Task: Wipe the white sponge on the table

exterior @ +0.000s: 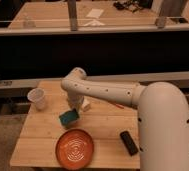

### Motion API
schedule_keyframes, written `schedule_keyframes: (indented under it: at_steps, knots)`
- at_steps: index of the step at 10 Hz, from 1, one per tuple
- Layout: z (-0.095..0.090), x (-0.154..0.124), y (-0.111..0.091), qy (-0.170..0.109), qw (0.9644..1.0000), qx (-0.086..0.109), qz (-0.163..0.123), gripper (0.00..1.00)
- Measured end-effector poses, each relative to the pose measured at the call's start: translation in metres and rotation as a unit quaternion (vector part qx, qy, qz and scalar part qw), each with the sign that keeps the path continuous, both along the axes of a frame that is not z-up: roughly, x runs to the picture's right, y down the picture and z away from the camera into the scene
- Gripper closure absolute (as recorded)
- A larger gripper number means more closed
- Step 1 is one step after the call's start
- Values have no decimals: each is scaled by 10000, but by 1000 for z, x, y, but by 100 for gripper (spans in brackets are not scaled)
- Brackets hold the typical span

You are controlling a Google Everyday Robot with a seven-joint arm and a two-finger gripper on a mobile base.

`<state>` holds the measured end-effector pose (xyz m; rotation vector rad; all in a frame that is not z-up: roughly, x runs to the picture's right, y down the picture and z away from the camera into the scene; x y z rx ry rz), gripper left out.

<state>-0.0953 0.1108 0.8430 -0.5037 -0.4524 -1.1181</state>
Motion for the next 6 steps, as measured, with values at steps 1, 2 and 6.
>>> schedule_keyframes:
  at_steps: [1, 2, 6]
  knots:
    - [0, 0, 0, 5, 10000, 1, 10, 96]
    - [1, 0, -1, 9, 10000, 2, 20, 96]
    - [1, 1, -2, 25, 10000, -2, 33, 96]
